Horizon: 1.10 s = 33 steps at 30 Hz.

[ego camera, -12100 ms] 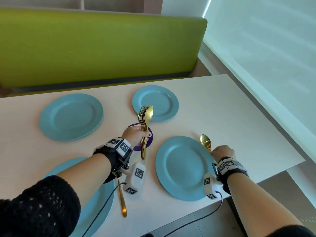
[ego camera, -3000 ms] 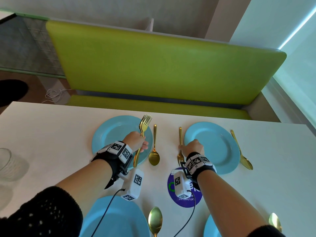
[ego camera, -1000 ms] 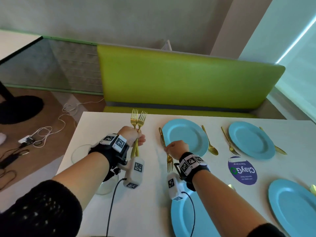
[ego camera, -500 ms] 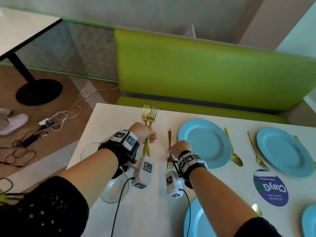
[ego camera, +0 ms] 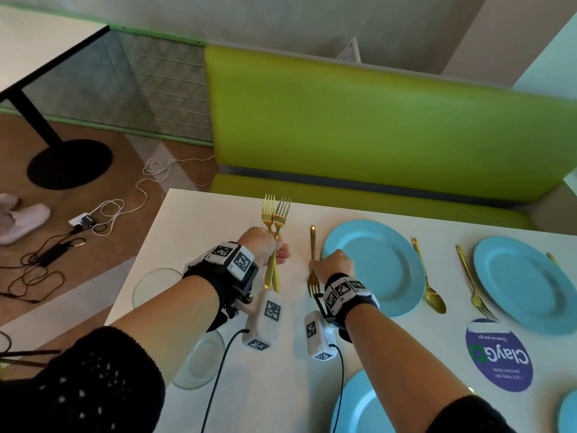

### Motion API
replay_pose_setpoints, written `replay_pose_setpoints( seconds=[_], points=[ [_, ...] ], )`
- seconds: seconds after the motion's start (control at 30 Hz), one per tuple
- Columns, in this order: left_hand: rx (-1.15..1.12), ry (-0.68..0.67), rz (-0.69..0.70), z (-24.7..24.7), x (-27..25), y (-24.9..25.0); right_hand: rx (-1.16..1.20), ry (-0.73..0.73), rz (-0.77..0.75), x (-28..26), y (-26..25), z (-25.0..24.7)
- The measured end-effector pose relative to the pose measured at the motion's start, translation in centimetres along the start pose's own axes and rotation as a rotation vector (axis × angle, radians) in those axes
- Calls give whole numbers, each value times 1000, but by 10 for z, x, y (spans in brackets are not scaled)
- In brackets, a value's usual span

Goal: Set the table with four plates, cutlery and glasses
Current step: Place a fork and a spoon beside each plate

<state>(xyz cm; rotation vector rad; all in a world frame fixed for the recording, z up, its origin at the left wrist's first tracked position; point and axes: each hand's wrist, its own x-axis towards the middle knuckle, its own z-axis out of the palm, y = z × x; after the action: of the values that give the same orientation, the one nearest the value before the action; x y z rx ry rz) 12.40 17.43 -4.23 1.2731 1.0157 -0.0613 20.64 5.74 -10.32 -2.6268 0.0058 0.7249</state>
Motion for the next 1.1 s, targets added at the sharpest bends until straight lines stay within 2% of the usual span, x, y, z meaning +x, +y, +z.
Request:
replay_pose_setpoints(
  seconds=[0.53, 0.67, 0.77, 0.9, 1.1],
  points=[
    [-41, 23, -14, 8, -3, -9, 54, -3, -37, 0, 8, -8],
    [-14, 17, -32, 11, -10, -16, 128, -32, -132, -13, 13, -13],
    [26, -43, -35, 18, -23, -22, 242, -76, -245, -34, 17, -21],
    [92, -183, -19, 28, -46, -37, 258, -135, -352, -69, 28, -30],
    [84, -324, 49, 43, -92, -67, 320, -119, -277, -123, 72, -41]
  ],
)
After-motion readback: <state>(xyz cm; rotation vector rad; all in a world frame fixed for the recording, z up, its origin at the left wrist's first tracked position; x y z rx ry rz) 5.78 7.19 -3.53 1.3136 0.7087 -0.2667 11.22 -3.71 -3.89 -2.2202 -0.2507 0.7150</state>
